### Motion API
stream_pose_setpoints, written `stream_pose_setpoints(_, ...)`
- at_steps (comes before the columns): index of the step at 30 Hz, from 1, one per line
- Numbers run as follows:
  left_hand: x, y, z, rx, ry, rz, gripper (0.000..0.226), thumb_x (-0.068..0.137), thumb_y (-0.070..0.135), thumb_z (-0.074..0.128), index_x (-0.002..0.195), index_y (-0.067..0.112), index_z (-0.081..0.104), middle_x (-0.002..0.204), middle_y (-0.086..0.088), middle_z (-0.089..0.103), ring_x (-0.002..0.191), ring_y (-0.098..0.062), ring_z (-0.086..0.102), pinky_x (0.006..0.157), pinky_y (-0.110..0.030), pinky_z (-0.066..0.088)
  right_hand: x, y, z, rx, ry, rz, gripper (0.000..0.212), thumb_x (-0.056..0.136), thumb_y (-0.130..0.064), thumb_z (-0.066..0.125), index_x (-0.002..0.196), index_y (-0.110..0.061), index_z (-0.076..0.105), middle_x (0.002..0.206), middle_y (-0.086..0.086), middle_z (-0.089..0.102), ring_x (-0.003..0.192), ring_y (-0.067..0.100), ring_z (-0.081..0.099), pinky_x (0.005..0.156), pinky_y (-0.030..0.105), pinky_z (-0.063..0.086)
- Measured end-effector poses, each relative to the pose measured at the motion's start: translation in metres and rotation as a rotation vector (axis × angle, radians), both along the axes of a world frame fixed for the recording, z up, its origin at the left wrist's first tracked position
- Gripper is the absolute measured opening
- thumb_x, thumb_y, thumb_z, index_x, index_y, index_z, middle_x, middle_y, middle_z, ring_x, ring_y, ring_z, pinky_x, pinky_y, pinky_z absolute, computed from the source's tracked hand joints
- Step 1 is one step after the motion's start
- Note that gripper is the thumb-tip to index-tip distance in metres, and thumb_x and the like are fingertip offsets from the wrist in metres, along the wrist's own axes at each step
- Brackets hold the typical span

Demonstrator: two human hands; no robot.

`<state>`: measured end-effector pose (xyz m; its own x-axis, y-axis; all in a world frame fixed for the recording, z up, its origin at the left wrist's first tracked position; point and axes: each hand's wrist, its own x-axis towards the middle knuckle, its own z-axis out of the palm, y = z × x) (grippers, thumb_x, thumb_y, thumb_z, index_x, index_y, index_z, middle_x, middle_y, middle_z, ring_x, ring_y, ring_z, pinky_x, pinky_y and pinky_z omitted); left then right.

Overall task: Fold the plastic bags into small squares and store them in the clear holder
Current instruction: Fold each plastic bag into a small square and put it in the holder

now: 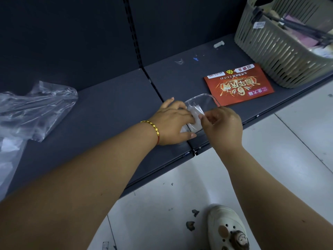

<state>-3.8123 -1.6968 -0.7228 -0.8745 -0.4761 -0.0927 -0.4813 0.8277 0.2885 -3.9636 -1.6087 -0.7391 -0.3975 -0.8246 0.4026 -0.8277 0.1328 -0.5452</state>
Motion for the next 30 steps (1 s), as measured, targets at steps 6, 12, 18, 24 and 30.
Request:
stream_pose_setpoints(6, 0.012, 0.005, -0.011, -0.028, 0.247, 0.124, 0.055, 0.085, 0.050, 0.042, 0.120, 0.017, 0.068, 0.122, 0.002, 0.065, 0.126, -0.019, 0.047, 0.116, -0.031, 0.011, 0.005, -0.013, 0.002, 0.252, 0.253, -0.010, 0.024, 0.075, -0.017, 0.070, 0.053, -0.018, 0.059, 0.054, 0.002, 0.049, 0.061, 0.027, 0.049, 0.064, 0.031, 0.026)
stream_pose_setpoints(12, 0.024, 0.033, -0.021, -0.088, 0.036, 0.108, 0.075, 0.092, 0.056, 0.009, 0.155, 0.019, 0.022, 0.161, 0.004, 0.022, 0.150, -0.011, 0.010, 0.122, -0.035, -0.006, 0.007, -0.017, 0.005, 0.258, 0.157, -0.110, 0.021, 0.087, -0.027, 0.068, 0.075, -0.011, 0.075, 0.084, 0.009, 0.063, 0.091, 0.035, 0.054, 0.072, 0.033, 0.027)
stream_pose_setpoints(18, 0.016, 0.037, -0.025, -0.107, -0.080, 0.173, 0.084, 0.084, 0.061, -0.009, 0.157, 0.022, 0.007, 0.164, 0.008, 0.005, 0.150, -0.012, -0.008, 0.120, -0.039, -0.015, 0.013, -0.021, 0.002, 0.454, 0.160, -0.170, 0.022, 0.091, -0.029, 0.063, 0.096, -0.012, 0.075, 0.114, 0.006, 0.060, 0.111, 0.029, 0.044, 0.083, 0.033, 0.025)
stream_pose_setpoints(24, 0.061, 0.033, -0.024, -0.062, 0.135, 0.565, 0.075, 0.092, 0.059, 0.010, 0.156, 0.020, 0.013, 0.164, 0.001, 0.009, 0.151, -0.016, 0.000, 0.120, -0.034, -0.013, 0.053, -0.013, 0.016, -0.060, 0.174, -0.118, 0.023, 0.085, -0.027, 0.059, 0.091, -0.009, 0.072, 0.093, 0.012, 0.063, 0.087, 0.035, 0.055, 0.076, 0.039, 0.038)
stream_pose_setpoints(30, 0.163, 0.012, -0.026, -0.172, 0.041, 0.942, 0.063, 0.100, 0.043, 0.041, 0.151, 0.008, 0.028, 0.161, -0.020, 0.008, 0.150, -0.034, 0.004, 0.120, -0.043, -0.007, 0.154, -0.015, 0.000, 0.054, 0.098, 0.354, 0.029, 0.086, -0.031, 0.059, 0.100, -0.008, 0.067, 0.096, 0.009, 0.065, 0.087, 0.031, 0.061, 0.080, 0.039, 0.049)
